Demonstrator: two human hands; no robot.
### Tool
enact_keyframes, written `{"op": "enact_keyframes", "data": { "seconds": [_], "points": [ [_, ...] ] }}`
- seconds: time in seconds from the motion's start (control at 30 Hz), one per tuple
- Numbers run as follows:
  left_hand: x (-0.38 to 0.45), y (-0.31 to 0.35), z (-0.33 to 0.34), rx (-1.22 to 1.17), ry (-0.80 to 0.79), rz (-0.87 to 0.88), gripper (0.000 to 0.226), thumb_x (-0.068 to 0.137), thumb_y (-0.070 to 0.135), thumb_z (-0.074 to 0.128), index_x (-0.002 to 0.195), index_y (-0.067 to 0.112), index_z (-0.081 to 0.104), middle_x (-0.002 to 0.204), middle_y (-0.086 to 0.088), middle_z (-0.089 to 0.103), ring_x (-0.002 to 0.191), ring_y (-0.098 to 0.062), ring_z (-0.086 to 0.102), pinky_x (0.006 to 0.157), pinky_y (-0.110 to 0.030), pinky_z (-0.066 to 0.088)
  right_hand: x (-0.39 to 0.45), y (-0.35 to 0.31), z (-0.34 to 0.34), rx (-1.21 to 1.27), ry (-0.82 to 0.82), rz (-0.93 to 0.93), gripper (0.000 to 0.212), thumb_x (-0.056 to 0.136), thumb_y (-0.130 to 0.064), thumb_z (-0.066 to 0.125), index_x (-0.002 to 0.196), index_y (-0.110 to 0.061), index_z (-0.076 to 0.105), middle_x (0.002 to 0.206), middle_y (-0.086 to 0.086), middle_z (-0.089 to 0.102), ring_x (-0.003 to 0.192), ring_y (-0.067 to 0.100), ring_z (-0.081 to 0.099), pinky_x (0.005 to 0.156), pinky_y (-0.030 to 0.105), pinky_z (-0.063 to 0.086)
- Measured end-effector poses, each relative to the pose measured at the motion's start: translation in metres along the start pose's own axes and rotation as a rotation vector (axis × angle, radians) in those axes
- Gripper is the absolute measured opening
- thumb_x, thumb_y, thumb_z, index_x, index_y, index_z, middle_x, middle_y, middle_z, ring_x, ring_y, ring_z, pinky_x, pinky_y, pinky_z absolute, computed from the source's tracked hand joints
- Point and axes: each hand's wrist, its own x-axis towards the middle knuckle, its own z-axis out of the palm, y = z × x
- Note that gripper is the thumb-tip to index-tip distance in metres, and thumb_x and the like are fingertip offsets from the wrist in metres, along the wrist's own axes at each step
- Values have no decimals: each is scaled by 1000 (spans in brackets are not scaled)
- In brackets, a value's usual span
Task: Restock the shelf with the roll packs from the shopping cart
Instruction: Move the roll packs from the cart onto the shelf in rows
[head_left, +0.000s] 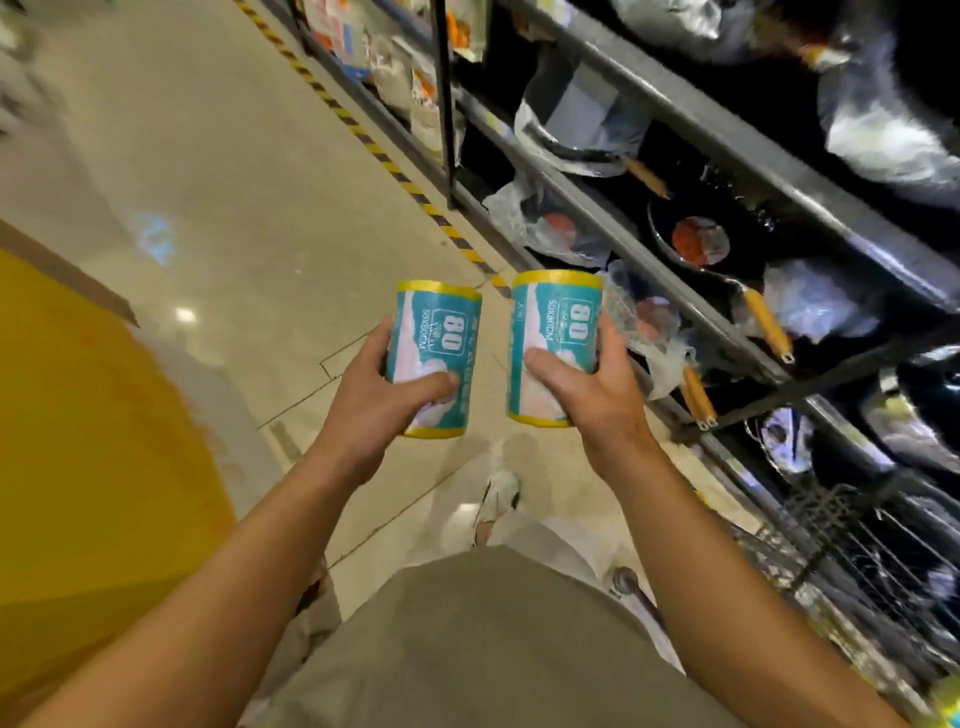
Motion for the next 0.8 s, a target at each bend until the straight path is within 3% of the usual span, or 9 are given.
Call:
{"op": "enact_keyframes", "data": {
  "seconds": [0.07,0.2,0.4,0.5,0.67,0.8],
  "points": [
    [28,14,-3,-14,52,4,79,54,36,80,129,26,57,112,4,72,98,-16,72,80,-36,59,35,-18,8,-26,-37,-18,57,78,-19,82,127,-24,54,106,-1,74,91,16,74,75,33,62],
    [75,35,-9,-86,131,-5,73,61,25,80,130,24,57,112,1,73,98,-18,72,80,-36,59,96,-53,26,-80,-90,-18,58,77,-21,82,128,-23,55,104,-4,74,90,14,74,74,33,61],
    [153,64,-19,-179,158,-21,78,55,32,80,129,24,56,113,1,73,101,-20,72,80,-37,59,174,-89,56,-139,-78,-19,54,77,-22,82,124,-29,56,100,-9,73,85,7,72,74,33,61],
    [199,81,-29,-193,116,-15,72,60,24,79,128,23,56,113,-1,73,99,-20,72,77,-36,59,210,-103,72,-153,-58,-23,50,80,-20,80,123,-28,56,101,-9,73,86,8,72,74,33,61],
    [293,116,-62,-179,-38,-6,78,58,38,78,130,24,54,117,-1,71,105,-24,70,87,-44,58,277,-133,110,-136,26,-34,50,82,-20,80,124,-27,54,101,-11,71,81,-1,70,70,24,55],
    [363,151,-83,-118,-177,38,72,60,38,78,127,25,56,114,0,71,104,-23,70,84,-41,60,318,-158,139,-112,121,-22,59,81,-25,80,131,-32,49,105,-13,69,81,-5,68,64,18,54]
  ]
}}
